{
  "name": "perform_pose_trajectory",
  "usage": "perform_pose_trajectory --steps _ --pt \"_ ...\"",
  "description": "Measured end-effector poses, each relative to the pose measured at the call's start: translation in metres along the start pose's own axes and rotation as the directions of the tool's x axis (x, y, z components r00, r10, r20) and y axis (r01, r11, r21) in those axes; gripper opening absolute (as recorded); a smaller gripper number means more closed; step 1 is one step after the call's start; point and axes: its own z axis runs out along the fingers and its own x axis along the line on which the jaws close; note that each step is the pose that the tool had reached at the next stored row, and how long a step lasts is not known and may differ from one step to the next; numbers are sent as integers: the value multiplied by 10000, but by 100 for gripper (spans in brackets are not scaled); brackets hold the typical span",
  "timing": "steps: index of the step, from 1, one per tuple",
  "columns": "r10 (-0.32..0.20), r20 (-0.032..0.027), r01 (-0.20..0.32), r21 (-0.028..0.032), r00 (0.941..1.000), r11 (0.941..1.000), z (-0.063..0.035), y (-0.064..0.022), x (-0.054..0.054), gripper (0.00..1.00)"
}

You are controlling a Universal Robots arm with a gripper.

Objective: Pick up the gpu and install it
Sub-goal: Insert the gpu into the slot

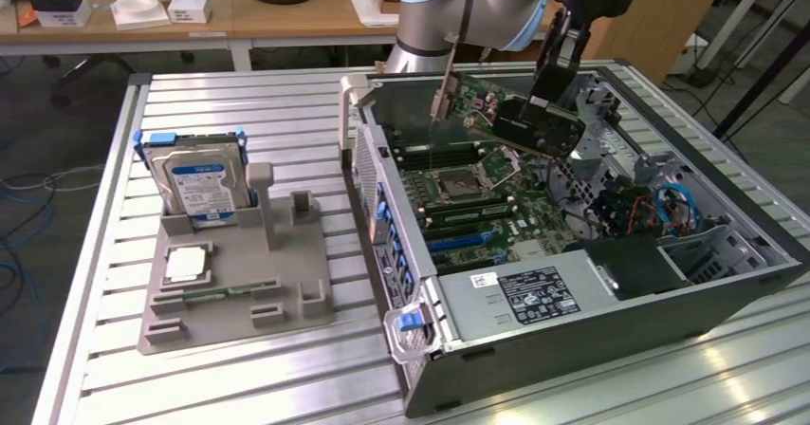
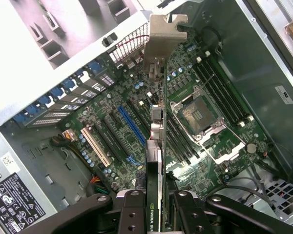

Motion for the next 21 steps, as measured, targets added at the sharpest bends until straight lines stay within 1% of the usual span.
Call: perform_pose_trajectory --steps 21 --pt "-56 -3 56 1 10000 10000 4 -2 -2 26"
